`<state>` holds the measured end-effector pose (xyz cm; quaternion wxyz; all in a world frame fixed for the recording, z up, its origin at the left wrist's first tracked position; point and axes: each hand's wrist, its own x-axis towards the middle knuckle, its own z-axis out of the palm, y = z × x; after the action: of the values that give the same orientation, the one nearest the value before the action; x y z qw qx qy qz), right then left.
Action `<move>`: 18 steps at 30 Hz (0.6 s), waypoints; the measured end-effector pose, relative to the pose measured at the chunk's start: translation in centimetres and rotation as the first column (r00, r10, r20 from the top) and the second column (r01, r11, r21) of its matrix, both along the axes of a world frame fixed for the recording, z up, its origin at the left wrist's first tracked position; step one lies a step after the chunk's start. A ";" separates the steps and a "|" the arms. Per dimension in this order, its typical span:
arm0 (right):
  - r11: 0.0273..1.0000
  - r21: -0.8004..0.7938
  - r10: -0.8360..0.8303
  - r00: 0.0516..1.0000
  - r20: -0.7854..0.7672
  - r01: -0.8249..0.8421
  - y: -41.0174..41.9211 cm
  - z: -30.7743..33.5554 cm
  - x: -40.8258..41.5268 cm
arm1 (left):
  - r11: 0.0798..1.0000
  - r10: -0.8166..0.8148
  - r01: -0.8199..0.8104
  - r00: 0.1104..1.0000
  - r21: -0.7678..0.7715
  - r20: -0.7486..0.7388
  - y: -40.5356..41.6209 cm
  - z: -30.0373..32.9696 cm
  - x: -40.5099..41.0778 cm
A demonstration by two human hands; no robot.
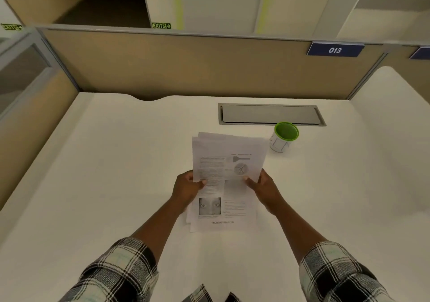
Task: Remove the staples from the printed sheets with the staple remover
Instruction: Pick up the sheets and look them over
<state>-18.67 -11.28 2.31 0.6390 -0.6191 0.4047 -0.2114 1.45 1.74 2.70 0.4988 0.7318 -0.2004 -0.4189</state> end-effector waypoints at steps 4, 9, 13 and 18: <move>0.981 -0.167 -0.105 0.994 -0.011 0.102 -1.0 1.9 0.6 | 0.990 0.090 -0.069 0.979 -0.123 0.180 -1.1 1.7 -1.0; 0.955 -0.259 -0.136 0.989 0.055 0.146 -1.7 3.2 1.2 | 0.963 0.233 -0.155 0.890 -0.220 0.392 -1.8 3.5 -2.9; 0.936 -0.334 -0.101 0.994 0.044 0.110 -1.5 3.5 1.0 | 0.946 0.283 -0.186 0.874 -0.266 0.396 -1.8 3.7 -3.4; 0.939 -0.336 -0.058 0.996 0.069 0.078 -1.7 3.7 0.8 | 0.915 0.330 -0.192 0.862 -0.355 0.384 -1.9 5.0 -3.3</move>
<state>-17.89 -12.98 6.04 0.5271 -0.6989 0.3649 -0.3173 -1.81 -0.18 7.69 0.6004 0.7414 -0.2671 -0.1361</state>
